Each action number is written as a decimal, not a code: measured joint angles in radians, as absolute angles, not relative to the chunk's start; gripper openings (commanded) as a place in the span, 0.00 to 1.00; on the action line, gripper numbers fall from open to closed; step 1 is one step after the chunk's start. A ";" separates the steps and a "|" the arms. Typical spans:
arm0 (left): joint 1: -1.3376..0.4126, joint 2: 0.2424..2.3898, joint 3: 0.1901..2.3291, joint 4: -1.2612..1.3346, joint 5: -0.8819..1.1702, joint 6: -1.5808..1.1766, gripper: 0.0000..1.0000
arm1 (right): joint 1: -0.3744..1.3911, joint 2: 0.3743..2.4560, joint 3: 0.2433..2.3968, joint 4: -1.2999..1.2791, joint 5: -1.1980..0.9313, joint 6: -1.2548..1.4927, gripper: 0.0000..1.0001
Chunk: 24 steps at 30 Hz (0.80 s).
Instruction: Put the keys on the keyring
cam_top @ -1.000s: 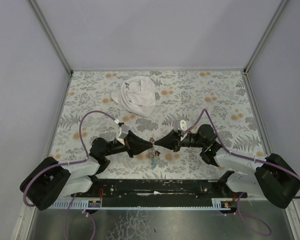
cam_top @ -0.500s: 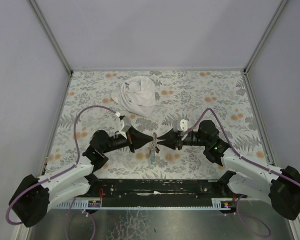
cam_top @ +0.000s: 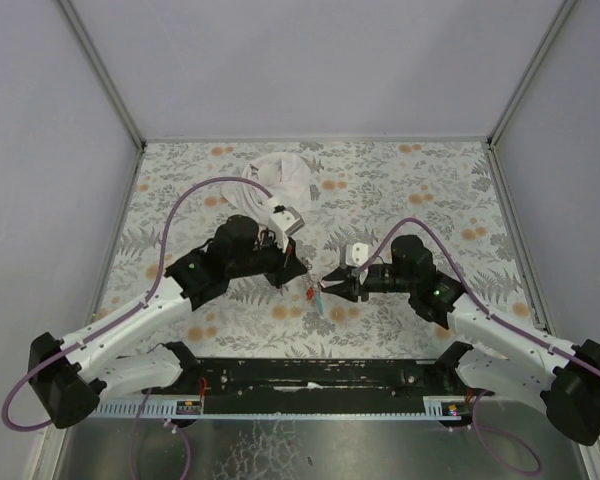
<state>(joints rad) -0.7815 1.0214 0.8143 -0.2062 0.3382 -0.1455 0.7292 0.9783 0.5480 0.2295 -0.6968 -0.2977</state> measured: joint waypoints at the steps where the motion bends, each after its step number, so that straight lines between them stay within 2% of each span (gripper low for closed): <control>1: -0.785 1.045 0.855 -0.267 0.331 -0.124 0.00 | 0.729 0.979 0.550 0.224 -0.697 -0.303 0.35; 8: -0.787 1.155 1.068 -0.567 0.331 0.027 0.00 | 0.729 1.030 0.585 0.221 -0.712 -0.328 0.36; 14: -0.793 1.229 1.160 -0.724 0.344 0.123 0.00 | 0.729 1.069 0.618 0.246 -0.753 -0.341 0.37; 24: -0.810 1.275 1.198 -0.795 0.389 0.200 0.00 | 0.728 1.142 0.618 0.405 -0.857 -0.287 0.37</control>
<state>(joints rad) -0.8097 1.2755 1.1984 -0.7948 0.3889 0.2005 0.7284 1.1419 0.6182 0.4046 -0.8566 -0.2871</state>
